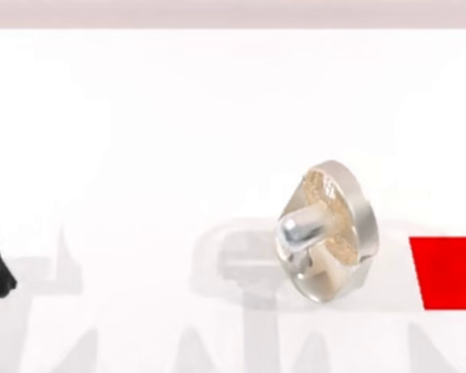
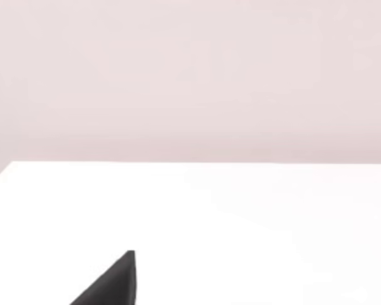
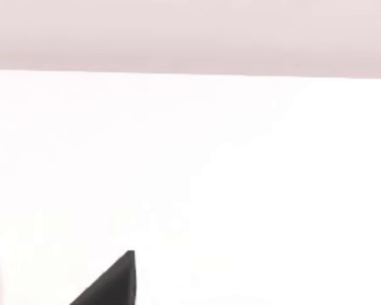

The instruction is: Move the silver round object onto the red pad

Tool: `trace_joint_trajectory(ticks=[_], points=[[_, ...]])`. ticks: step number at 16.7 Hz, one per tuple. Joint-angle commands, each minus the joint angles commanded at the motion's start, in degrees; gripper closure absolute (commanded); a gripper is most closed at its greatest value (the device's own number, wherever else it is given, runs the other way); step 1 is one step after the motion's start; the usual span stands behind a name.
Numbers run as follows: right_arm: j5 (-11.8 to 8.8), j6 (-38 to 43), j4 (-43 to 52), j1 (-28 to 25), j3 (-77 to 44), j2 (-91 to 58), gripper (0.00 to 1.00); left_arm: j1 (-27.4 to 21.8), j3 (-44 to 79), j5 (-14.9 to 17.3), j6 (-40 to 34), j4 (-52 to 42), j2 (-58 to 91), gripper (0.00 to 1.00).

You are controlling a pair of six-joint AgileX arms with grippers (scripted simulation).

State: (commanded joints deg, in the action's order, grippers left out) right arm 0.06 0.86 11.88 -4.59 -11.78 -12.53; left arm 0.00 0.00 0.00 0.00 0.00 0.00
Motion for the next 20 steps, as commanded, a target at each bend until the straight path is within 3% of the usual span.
trace_joint_trajectory(ticks=[13, 20], points=[[-0.17, 6.37, 51.12, -20.81, -73.15, -73.21, 0.00, 0.00, 0.00, 0.00, 0.00, 0.00, 0.00, 0.00], [-0.04, 8.43, 71.34, -28.52, -96.62, -99.47, 0.00, 0.00, 0.00, 0.00, 0.00, 0.00, 0.00, 0.00]])
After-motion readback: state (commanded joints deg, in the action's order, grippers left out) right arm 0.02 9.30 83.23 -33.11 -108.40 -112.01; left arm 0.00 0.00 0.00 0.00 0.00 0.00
